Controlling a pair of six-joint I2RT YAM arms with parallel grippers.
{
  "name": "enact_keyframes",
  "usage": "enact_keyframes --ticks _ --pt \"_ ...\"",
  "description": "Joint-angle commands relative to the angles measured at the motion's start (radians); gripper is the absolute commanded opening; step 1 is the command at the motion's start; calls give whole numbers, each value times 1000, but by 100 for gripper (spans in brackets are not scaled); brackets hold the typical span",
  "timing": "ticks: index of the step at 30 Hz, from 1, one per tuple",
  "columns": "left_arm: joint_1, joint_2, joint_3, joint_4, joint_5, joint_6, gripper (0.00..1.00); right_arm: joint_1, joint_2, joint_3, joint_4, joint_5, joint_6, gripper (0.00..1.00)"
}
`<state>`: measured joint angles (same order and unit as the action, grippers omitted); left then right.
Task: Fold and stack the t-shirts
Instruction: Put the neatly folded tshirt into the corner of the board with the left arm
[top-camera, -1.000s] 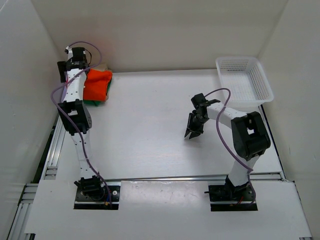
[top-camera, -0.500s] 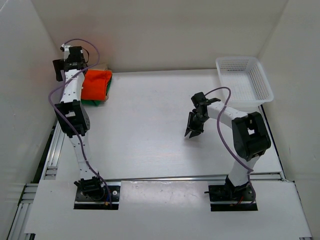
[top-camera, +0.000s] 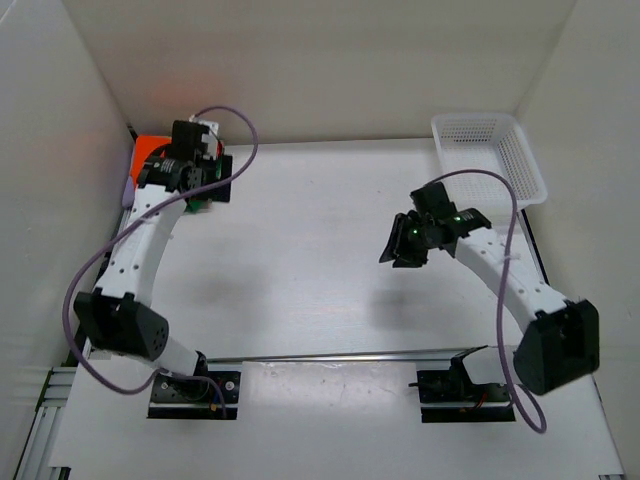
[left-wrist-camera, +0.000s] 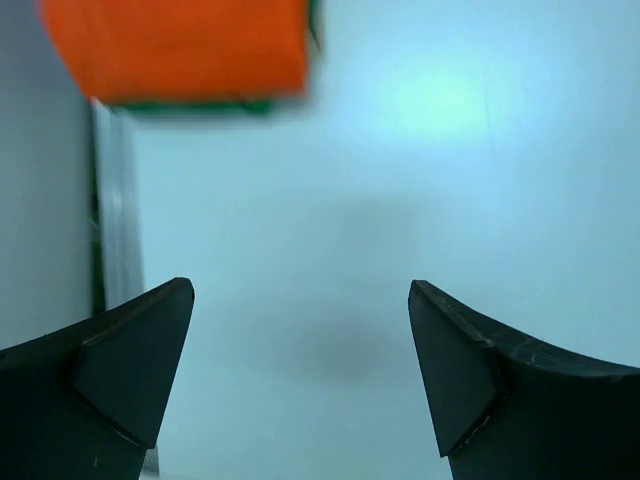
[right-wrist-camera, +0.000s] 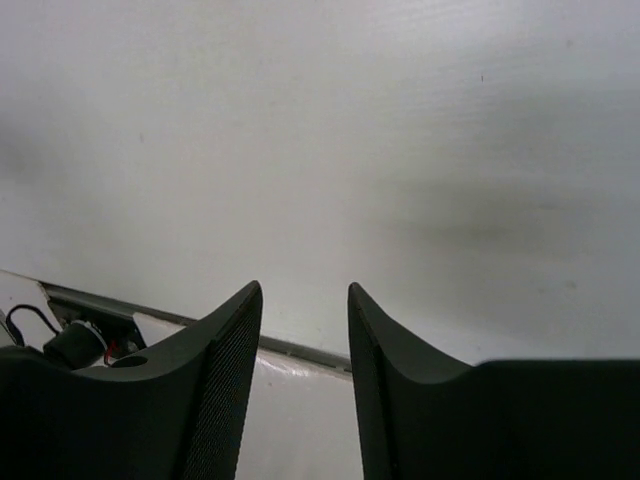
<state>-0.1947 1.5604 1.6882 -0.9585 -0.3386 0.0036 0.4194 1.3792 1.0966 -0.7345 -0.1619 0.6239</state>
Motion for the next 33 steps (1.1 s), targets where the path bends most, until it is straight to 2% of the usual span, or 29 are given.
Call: enact_keyframes --ticks 1,4,5,6,8,13,20,33 --pt "31 -153 -158 -310 301 -4 100 2 -138 -56 -78 19 -15 45" --pt "31 -311 -436 -290 259 -4 100 2 -260 -101 -88 51 14 46" --pt "31 -421 -499 -280 239 -4 100 2 -291 -130 -88 65 28 46" --pt "31 -475 -600 -270 221 -4 100 2 -319 -144 -88 74 28 51" --pt "57 -607 -669 -270 219 -4 100 2 -388 -170 -88 93 57 53" --pt "192 -746 -815 -270 231 -4 100 2 -451 -216 -88 93 57 53" --pt "304 -815 -872 -270 297 -4 100 2 -460 -225 -63 71 89 53" --pt "354 -879 -872 -299 325 -4 100 2 -502 -282 -54 62 108 53"
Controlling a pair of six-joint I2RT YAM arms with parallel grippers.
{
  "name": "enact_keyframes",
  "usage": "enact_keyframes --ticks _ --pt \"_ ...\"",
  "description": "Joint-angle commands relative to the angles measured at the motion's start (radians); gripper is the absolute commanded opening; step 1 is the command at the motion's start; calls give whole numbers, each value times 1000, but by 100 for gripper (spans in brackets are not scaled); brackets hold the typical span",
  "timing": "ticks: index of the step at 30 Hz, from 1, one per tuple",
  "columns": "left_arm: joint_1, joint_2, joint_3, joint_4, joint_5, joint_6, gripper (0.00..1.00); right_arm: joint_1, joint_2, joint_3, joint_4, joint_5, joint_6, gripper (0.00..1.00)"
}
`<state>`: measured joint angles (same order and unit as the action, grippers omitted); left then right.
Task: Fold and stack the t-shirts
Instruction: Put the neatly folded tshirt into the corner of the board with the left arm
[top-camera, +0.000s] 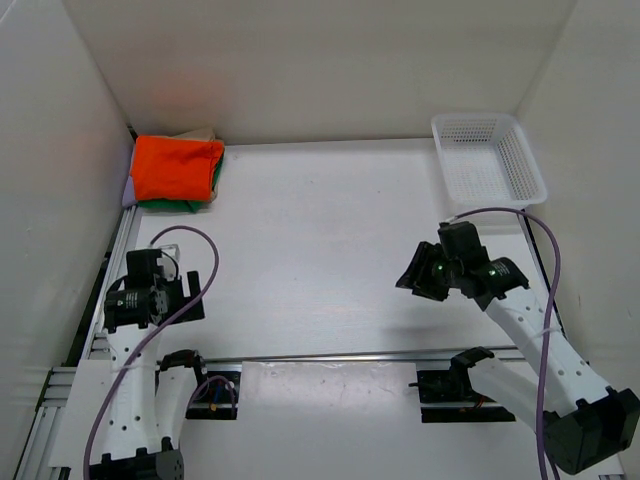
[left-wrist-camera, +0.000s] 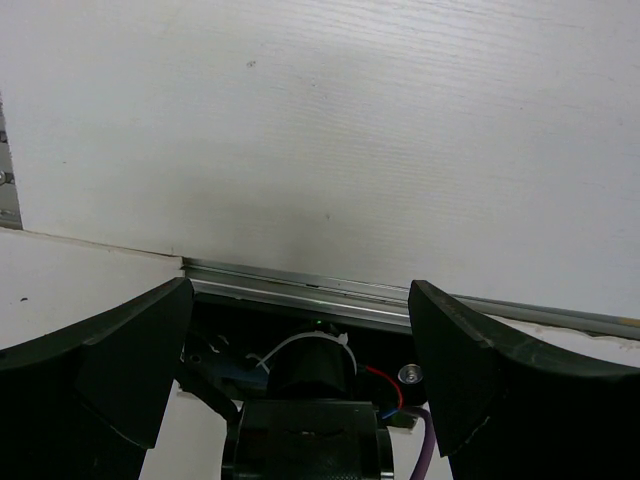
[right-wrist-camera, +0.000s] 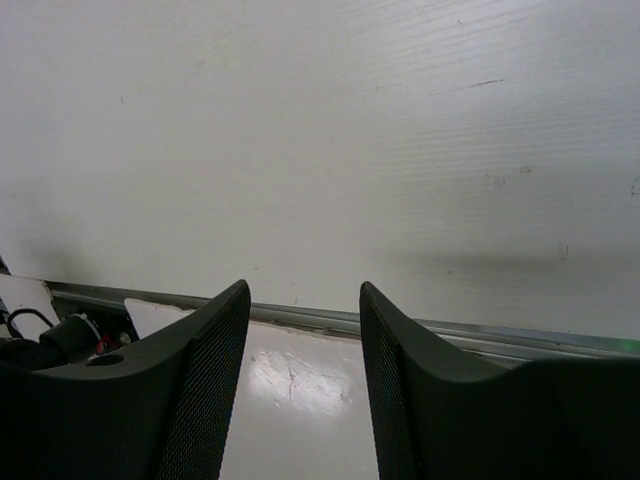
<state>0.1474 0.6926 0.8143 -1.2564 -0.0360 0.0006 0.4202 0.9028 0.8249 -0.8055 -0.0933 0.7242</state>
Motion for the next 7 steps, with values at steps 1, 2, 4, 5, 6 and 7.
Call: enact_keyframes --ticks 1,2,4,5,6,7 --pt "12 -11 2 -1 22 -1 100 2 -25 -10 17 -6 7 53" --pt "12 -11 2 -1 22 -1 100 2 -34 -21 17 -6 7 53" --pt "12 -11 2 -1 22 -1 100 2 -48 -32 17 -6 7 53" --pt "12 -11 2 -1 22 -1 100 2 -48 -32 17 -6 7 53" --pt "12 -11 2 -1 22 -1 100 2 -59 -32 17 -6 7 53" --pt "12 -2 2 -1 22 -1 100 2 -71 -41 17 4 7 53"
